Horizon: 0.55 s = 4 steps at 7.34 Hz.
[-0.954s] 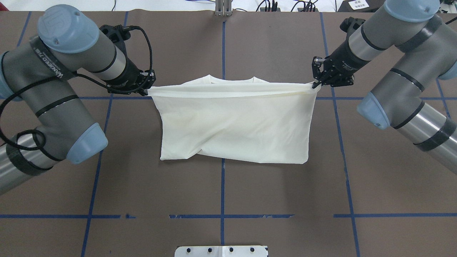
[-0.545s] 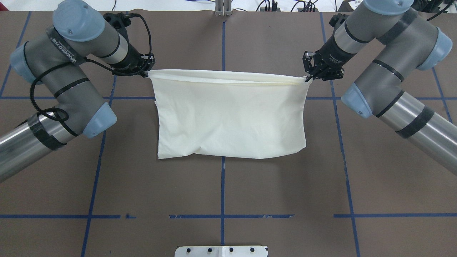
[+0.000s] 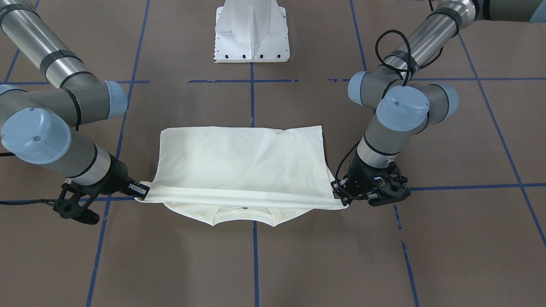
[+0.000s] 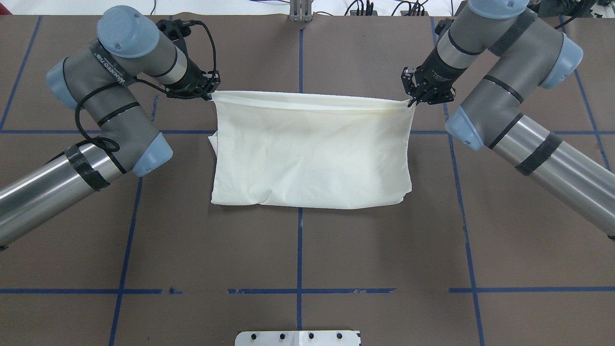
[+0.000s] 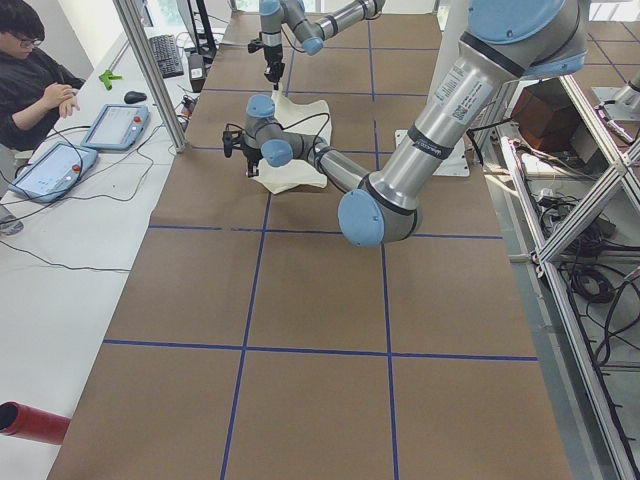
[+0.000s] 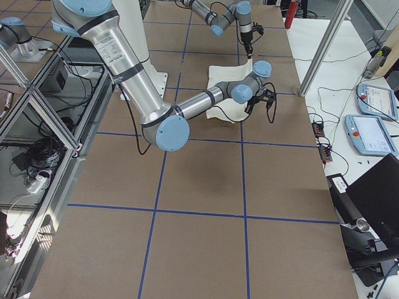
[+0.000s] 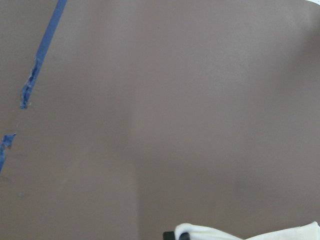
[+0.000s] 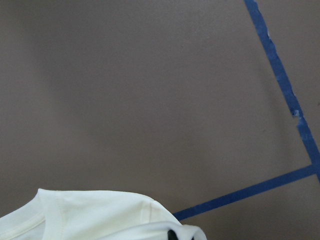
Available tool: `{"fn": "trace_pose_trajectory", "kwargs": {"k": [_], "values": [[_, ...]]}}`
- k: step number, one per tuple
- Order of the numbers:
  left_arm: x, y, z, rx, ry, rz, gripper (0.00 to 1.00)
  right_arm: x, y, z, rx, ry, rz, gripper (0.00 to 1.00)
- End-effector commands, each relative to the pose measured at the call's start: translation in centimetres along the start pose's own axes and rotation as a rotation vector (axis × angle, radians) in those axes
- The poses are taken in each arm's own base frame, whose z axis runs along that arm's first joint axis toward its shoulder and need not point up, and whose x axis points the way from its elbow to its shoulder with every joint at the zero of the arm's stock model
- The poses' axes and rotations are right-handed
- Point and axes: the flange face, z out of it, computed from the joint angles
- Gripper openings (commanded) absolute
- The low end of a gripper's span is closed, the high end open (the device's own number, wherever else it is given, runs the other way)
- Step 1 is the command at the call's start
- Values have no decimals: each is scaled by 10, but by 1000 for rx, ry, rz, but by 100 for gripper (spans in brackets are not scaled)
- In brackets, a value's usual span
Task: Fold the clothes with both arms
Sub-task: 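Release the hem with the left gripper while the right gripper moves toward the robot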
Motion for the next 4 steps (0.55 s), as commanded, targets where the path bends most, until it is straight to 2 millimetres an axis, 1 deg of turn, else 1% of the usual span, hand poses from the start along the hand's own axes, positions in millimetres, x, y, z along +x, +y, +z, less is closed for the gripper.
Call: {"fn": "trace_pose_trajectory", "kwargs": {"k": [1, 2, 3, 4], "values": [[6, 10, -5, -5, 11, 8, 0, -8, 12, 9, -12, 1, -19, 55], [4, 18, -22, 1, 34, 17, 0, -13, 25, 21, -1, 15, -38, 95], [-2, 33, -33, -7, 48, 28, 0, -15, 30, 24, 19, 21, -45, 100], [-2, 40, -30, -17, 41, 32, 17, -16, 31, 21, 19, 14, -50, 100]]}}
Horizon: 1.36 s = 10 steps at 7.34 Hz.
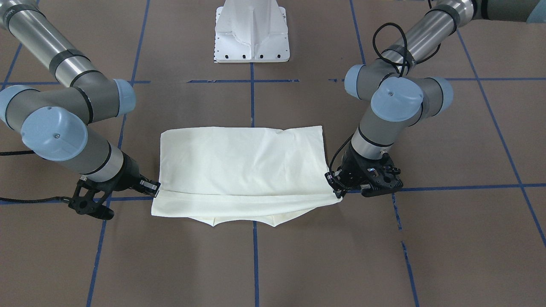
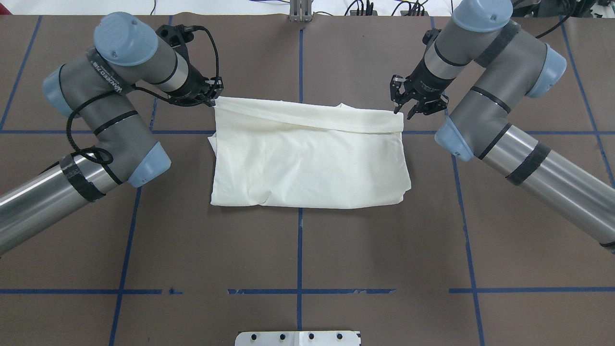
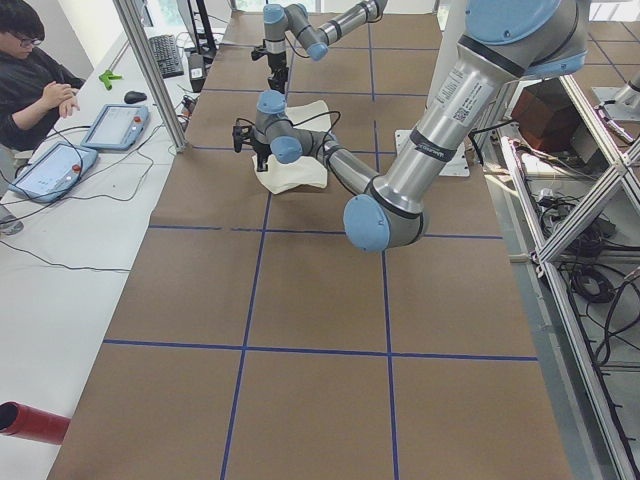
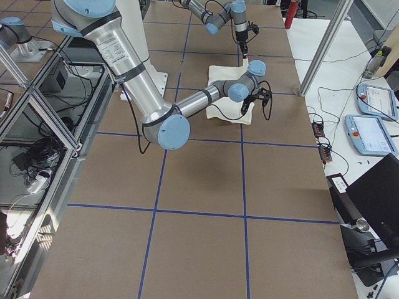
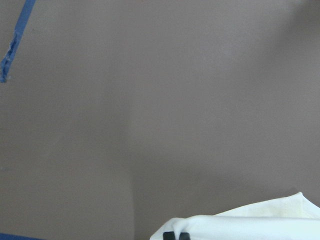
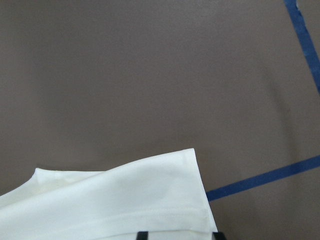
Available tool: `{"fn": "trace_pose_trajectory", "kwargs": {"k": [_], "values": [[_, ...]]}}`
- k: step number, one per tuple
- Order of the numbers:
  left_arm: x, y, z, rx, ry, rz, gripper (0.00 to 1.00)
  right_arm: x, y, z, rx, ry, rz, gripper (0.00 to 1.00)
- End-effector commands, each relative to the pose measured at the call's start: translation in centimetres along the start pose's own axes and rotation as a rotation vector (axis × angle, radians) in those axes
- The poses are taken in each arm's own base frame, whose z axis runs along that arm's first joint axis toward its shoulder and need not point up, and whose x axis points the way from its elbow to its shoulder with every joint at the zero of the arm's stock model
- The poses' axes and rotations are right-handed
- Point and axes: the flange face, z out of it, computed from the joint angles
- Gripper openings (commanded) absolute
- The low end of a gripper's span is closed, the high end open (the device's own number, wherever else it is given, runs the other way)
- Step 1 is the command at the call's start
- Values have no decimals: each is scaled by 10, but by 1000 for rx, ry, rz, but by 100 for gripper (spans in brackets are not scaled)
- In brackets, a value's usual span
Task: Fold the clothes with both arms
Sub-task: 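Release the hem with the left gripper while the right gripper moves toward the robot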
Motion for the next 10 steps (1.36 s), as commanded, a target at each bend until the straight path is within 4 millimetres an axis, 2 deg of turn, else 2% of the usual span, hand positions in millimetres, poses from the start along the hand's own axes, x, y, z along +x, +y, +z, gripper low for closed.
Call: {"fn": "trace_pose_trajectory", "kwargs": {"k": [1, 2, 3, 4, 5, 6, 7, 8, 10], "values": [[-3, 11, -4, -9, 1, 8, 72, -4, 11, -7, 10, -17, -23, 100], [-3, 11, -5, -11, -7, 4, 99, -8, 21, -18, 12, -39, -32, 100], [-2, 12, -7, -11, -6, 5, 100, -1, 41, -19, 7, -49, -48, 100], [0, 13, -11, -9, 1, 8, 100, 18, 70, -20, 5, -55, -75, 100], [3, 15, -17, -9, 1, 6, 100, 47, 109, -12, 15, -38, -114, 100], [6, 18, -26, -9, 0, 4, 100, 69, 131, 4, 14, -4, -127, 99], [8, 19, -32, -10, -3, 1, 100, 76, 148, 27, 6, 32, -142, 99], [8, 19, -32, -9, -6, 0, 100, 75, 159, 40, 10, 50, -157, 95], [9, 20, -33, -9, -4, 1, 99, 66, 164, 42, 3, 43, -170, 56]]}}
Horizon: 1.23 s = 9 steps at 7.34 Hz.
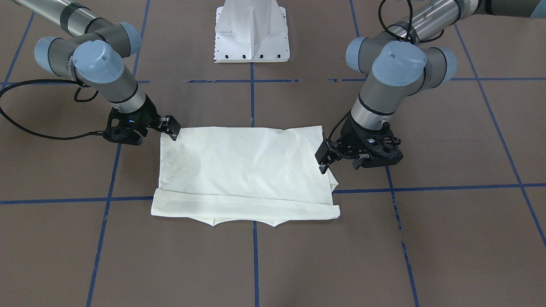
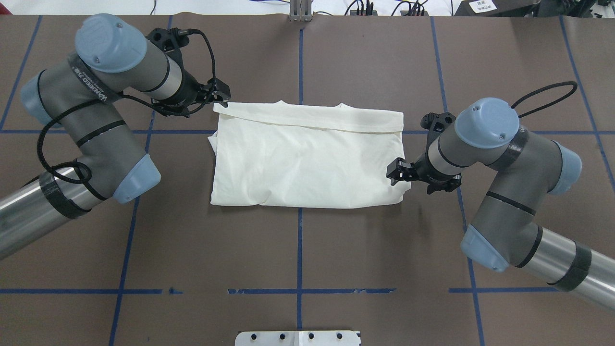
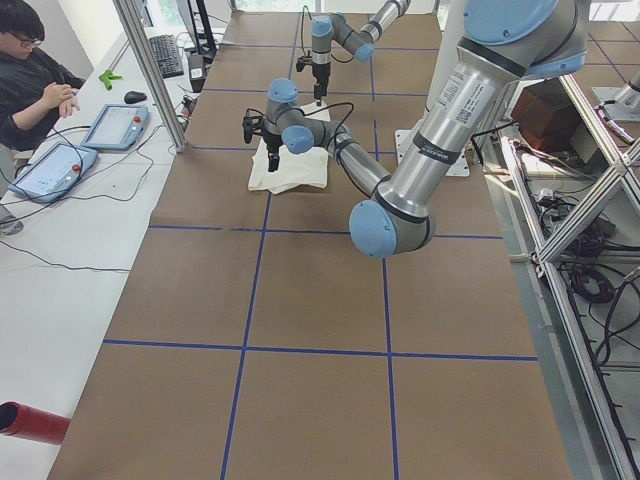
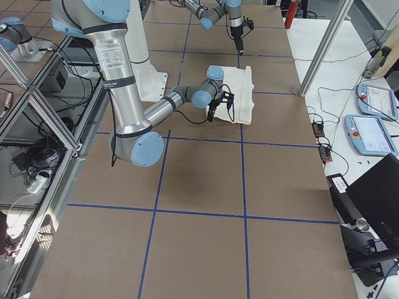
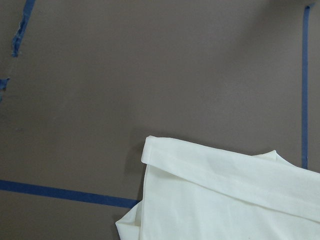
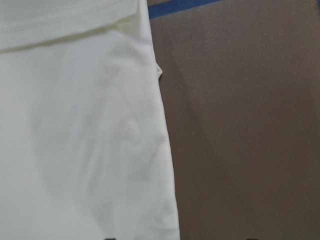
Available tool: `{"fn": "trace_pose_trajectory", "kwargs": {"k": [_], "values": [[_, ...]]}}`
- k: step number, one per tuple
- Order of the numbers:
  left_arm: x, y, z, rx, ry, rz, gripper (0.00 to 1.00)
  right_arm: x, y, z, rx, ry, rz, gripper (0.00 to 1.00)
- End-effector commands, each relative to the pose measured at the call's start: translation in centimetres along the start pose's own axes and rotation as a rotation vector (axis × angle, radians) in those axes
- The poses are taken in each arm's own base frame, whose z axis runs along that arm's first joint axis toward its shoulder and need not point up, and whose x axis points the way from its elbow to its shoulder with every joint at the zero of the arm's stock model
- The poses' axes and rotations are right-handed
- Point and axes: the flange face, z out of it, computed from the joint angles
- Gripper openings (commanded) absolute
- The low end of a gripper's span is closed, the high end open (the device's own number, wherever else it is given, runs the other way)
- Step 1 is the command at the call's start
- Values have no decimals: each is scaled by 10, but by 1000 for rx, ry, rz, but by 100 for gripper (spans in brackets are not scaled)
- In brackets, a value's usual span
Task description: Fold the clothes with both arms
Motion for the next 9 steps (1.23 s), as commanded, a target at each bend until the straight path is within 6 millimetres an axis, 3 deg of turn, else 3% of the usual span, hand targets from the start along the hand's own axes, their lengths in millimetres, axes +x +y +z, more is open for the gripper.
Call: {"fn": "trace_pose_trajectory", "kwargs": {"k": [1, 2, 5, 6, 7, 9], "values": [[1, 1, -3, 1, 3, 1, 99, -7, 4, 1, -2, -6, -23, 31], [-1, 2, -4, 0, 5, 3, 99, -6, 0, -1, 4, -5, -21, 18], [0, 2, -7, 3, 10, 5, 99, -1, -9, -4, 15, -4, -10, 16], [-1, 2, -8, 3, 9, 3, 99, -3, -8, -7, 15, -10, -2, 0], [-2, 2, -7, 4, 7, 2, 98, -4, -8, -11, 18, -18, 2, 0], [-6, 2, -6, 3, 2, -1, 96, -15, 20, -59, 3, -103, -34, 0]]}}
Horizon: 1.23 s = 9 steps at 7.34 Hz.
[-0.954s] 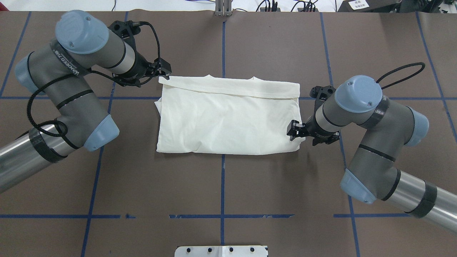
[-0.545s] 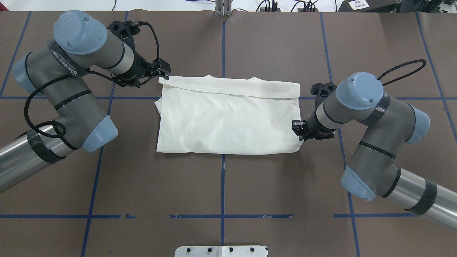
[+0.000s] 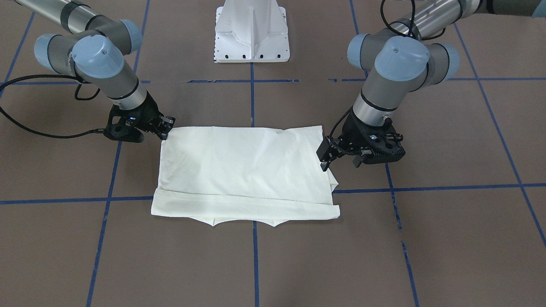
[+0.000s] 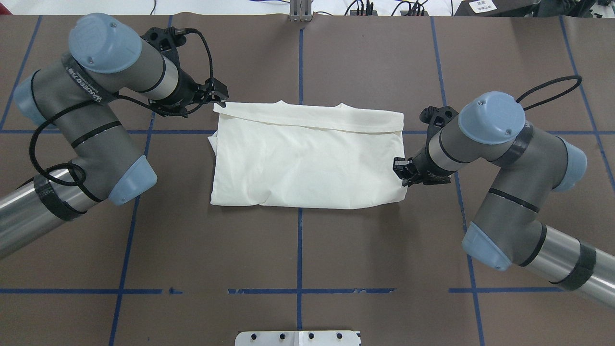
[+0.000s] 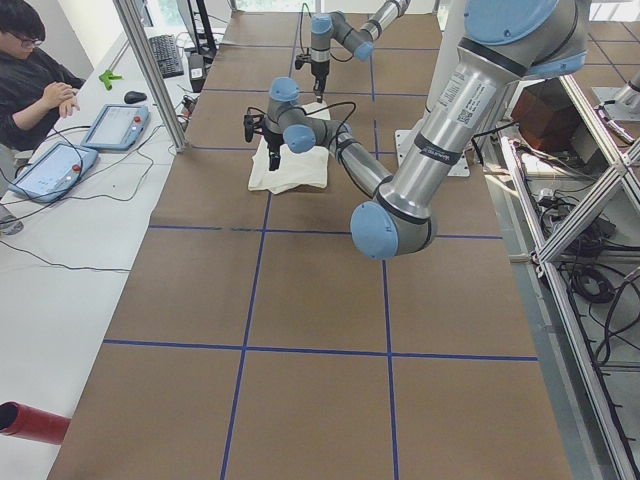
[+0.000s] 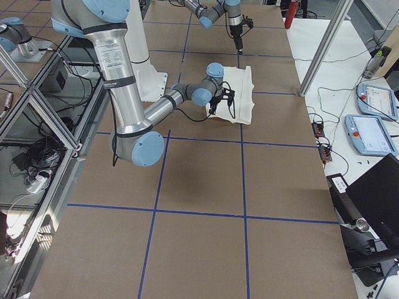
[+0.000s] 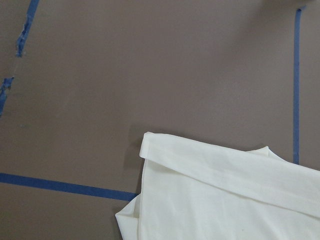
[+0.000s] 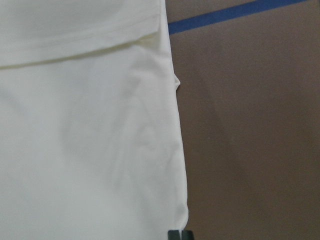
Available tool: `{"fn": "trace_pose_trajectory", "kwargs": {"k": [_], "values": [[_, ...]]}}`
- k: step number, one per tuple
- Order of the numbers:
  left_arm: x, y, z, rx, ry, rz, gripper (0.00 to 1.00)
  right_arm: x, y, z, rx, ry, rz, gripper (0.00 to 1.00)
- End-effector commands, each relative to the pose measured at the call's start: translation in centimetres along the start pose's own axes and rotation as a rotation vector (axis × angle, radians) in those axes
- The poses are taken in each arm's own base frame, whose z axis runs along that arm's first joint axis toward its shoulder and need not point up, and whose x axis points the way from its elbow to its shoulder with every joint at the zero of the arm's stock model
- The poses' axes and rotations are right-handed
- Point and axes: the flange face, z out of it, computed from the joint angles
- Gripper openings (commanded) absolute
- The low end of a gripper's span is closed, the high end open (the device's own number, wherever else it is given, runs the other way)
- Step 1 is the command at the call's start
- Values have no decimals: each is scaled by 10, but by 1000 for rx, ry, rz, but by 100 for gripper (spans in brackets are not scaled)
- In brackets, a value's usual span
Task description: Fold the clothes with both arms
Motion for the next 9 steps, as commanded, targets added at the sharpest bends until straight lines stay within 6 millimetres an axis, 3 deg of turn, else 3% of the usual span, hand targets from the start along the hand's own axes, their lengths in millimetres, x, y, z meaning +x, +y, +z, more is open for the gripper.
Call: {"fn": "trace_pose_trajectory", "kwargs": {"k": [1, 2, 3, 5, 6, 7, 8, 9], "values": [[-3, -1, 0, 3, -3, -2, 96, 6, 63, -5, -70, -19, -18, 0], [-2, -1, -2, 4, 0, -1, 96, 13, 103, 11, -70, 12, -62, 0], [-5, 1, 1, 0, -13, -5, 96, 32, 135, 3, -100, 23, -87, 0], [-9, 1, 2, 0, -19, -8, 96, 78, 182, -10, -155, 75, -128, 0], [-8, 2, 0, 0, -14, -5, 97, 83, 198, -14, -179, 80, -150, 0], [-5, 3, -7, 3, -2, 0, 98, 80, 199, -16, -183, 73, -153, 35], [-10, 14, -18, -3, 15, 2, 98, 74, 199, -21, -167, 57, -157, 99], [-19, 37, -21, -29, 26, -58, 98, 61, 197, -23, -137, 33, -166, 100]]}}
